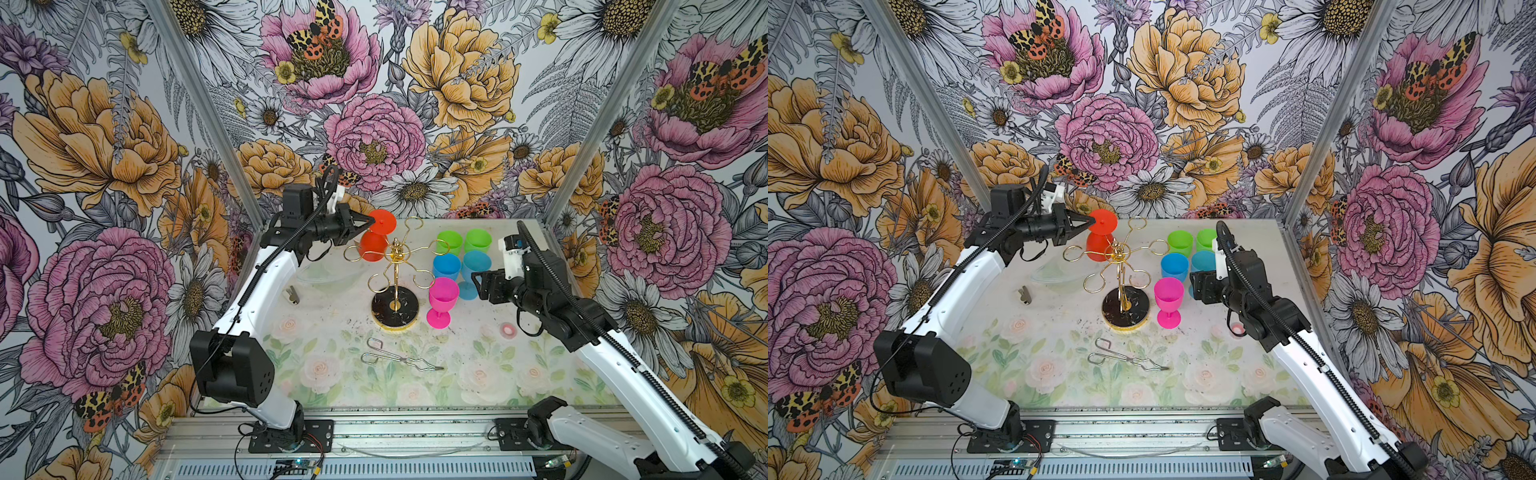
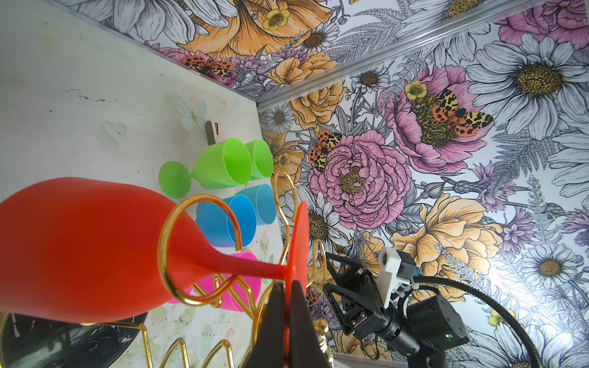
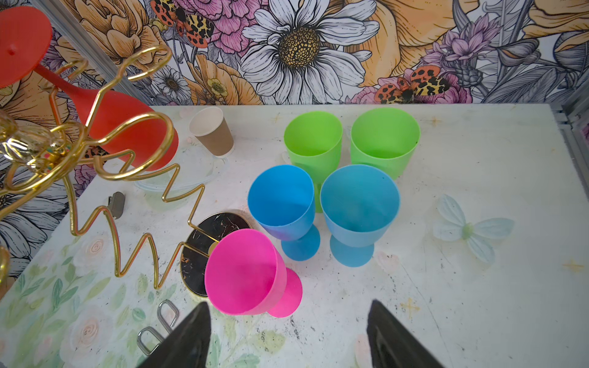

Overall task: Take the wine glass off the wine glass rack
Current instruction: 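Lift the red glass up off the rack hook with the left gripper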

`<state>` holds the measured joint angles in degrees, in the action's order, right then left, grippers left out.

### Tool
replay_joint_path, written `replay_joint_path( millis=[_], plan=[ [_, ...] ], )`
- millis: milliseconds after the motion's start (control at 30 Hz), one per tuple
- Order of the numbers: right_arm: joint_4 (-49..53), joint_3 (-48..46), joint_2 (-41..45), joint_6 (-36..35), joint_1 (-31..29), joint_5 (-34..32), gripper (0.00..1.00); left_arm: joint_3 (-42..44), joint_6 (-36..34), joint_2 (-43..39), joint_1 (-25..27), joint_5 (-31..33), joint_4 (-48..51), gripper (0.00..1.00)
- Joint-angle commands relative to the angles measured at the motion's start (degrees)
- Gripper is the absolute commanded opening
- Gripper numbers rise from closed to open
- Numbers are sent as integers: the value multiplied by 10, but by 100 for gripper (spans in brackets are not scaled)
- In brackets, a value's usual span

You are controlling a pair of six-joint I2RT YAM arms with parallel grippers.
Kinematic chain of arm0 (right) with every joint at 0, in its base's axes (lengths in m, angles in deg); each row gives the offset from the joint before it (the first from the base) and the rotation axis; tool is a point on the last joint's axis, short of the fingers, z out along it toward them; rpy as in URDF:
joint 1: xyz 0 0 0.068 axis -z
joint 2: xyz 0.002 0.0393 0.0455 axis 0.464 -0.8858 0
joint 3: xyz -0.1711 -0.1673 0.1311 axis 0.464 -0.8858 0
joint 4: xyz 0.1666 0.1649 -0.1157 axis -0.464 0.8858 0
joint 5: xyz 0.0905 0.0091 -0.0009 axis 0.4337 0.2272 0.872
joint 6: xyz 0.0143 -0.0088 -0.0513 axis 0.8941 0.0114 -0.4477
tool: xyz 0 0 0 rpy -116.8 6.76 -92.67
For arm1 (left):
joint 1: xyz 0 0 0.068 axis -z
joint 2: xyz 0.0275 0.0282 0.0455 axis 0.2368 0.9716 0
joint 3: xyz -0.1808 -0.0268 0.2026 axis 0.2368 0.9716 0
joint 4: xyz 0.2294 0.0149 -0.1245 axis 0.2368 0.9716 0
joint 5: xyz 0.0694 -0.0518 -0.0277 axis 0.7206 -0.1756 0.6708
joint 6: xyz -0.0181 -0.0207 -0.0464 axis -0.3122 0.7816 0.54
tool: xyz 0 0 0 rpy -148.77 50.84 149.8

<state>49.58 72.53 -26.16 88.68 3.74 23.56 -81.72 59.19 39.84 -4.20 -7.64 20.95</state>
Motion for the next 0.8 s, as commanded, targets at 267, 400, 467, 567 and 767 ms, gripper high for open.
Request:
replay_joint_path(
  millis=[267,400,467,567,767],
  plan=[
    [-14,-2,8,7,4,1,78,-17,9,-22,16,-24,-5,0],
    [-14,-2,9,7,4,1,78,-31,8,-10,16,-29,-5,0],
    [-14,-3,11,8,4,1,78,-46,11,2,15,-35,-6,0],
    [-14,-4,12,8,4,0,78,-76,20,26,14,-54,-6,0],
    [-16,-8,16,10,4,-3,78,-125,35,68,14,-83,-6,0]
  ],
)
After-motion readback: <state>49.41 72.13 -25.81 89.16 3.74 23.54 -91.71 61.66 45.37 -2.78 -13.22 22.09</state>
